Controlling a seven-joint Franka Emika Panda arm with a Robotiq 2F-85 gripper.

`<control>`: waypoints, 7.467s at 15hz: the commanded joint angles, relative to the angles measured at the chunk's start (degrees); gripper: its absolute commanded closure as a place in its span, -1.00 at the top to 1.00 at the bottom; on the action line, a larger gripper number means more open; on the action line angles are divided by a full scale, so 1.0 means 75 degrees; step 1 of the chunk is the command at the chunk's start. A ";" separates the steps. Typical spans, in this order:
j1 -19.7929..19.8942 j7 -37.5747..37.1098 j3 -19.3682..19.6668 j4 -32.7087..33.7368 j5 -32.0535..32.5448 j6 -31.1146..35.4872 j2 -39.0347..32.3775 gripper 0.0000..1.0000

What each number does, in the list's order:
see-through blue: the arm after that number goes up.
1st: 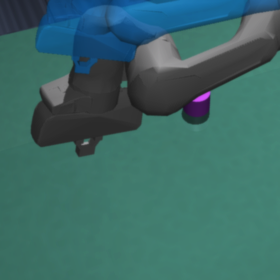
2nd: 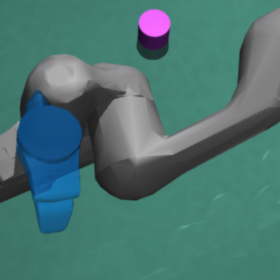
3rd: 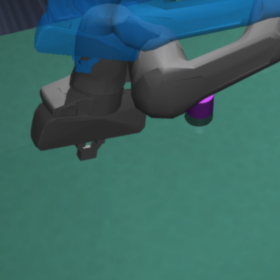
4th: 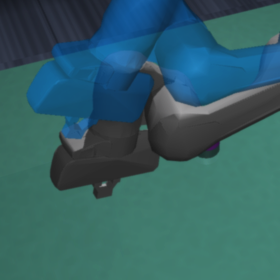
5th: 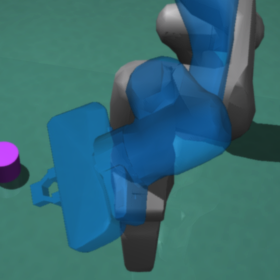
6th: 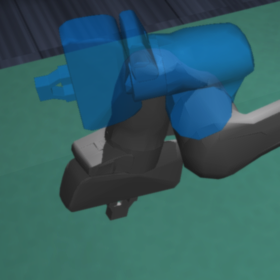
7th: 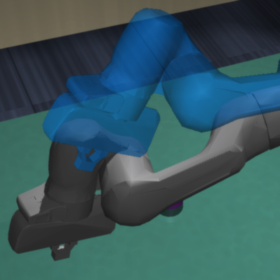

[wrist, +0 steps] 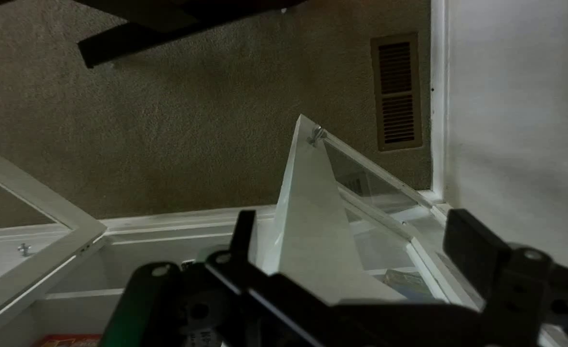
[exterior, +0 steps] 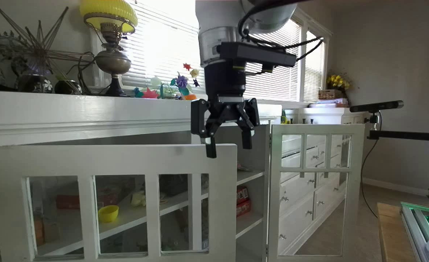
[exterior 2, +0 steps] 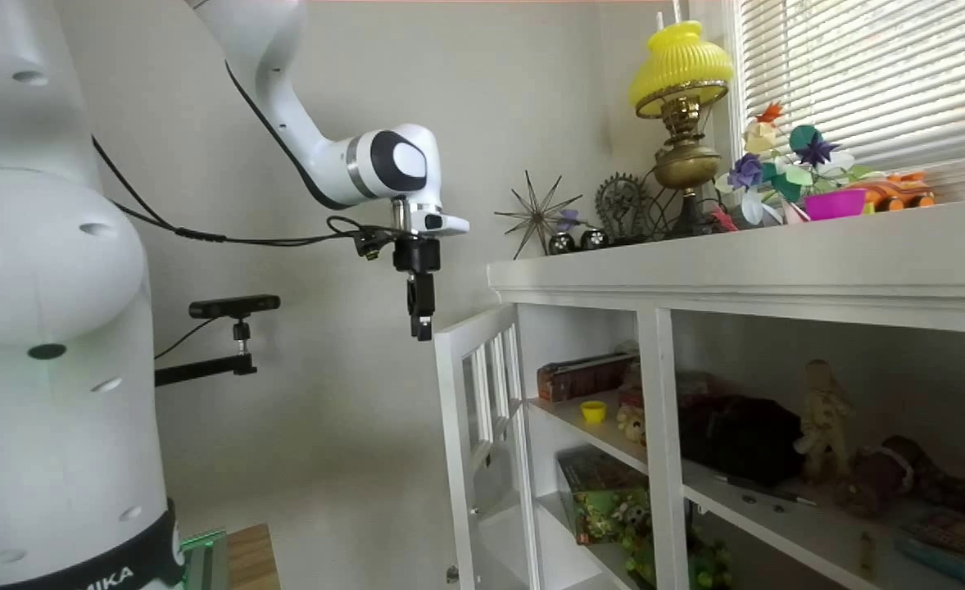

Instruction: Close the left cabinet door.

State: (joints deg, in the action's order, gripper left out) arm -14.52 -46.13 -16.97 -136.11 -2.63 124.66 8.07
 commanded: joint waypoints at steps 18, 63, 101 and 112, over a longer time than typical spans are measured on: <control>-0.0211 0.0170 0.0044 0.0885 0.0440 0.0838 -0.1635 1.00; -0.0555 -0.0739 0.2069 0.3338 0.5220 0.1207 -0.3409 -0.68; 0.0167 -0.0014 0.1718 0.2413 1.1408 0.1406 -0.3361 -1.00; 0.0393 0.0282 0.1477 0.2275 1.2001 0.1377 -0.3271 -1.00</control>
State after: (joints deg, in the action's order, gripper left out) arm -13.32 -45.89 -4.03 -118.41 87.28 134.76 -17.84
